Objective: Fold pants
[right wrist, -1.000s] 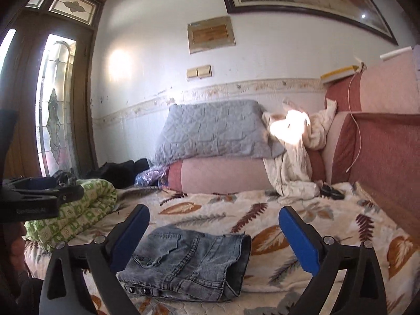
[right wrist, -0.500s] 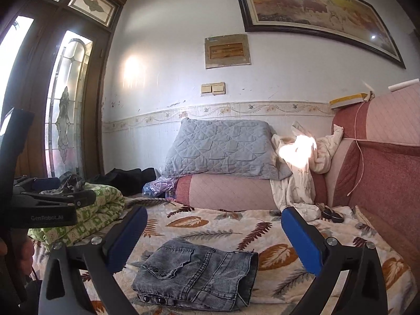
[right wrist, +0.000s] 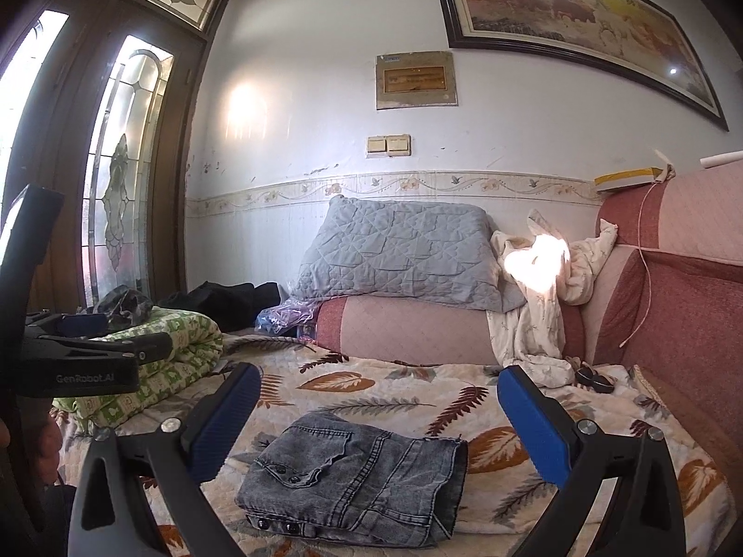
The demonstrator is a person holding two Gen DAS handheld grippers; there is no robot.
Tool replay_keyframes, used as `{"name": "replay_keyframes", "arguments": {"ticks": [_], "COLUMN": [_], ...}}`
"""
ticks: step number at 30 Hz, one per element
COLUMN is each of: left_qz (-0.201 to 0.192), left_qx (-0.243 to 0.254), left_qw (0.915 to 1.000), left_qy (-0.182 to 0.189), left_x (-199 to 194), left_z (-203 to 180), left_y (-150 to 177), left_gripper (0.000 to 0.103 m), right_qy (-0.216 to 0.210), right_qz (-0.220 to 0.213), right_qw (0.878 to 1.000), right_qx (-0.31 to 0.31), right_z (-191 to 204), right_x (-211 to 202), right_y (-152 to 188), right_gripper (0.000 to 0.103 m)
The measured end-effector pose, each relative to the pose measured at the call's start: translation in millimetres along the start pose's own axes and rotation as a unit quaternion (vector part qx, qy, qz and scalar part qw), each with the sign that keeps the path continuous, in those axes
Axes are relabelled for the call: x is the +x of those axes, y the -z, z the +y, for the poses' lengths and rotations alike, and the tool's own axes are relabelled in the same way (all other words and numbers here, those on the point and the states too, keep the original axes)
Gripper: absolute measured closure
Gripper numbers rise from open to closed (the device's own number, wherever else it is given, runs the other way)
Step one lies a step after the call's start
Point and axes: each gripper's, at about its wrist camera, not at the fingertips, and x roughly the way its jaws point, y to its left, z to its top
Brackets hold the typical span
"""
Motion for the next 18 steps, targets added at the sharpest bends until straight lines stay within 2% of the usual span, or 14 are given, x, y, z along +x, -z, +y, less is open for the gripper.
{"name": "replay_keyframes", "arguments": {"ticks": [18], "left_qz": [0.013], "left_qx": [-0.011], "left_qw": [0.9998], "left_qy": [-0.006], "left_x": [16], "left_z": [13], "left_y": [6], "left_gripper": [0.007], "right_qy": [-0.026], "right_qz": [0.017], "right_qw": [0.999], "right_qx": [-0.008], "right_z": [16], "right_x": [19], "right_y": [6], "right_gripper": [0.000]}}
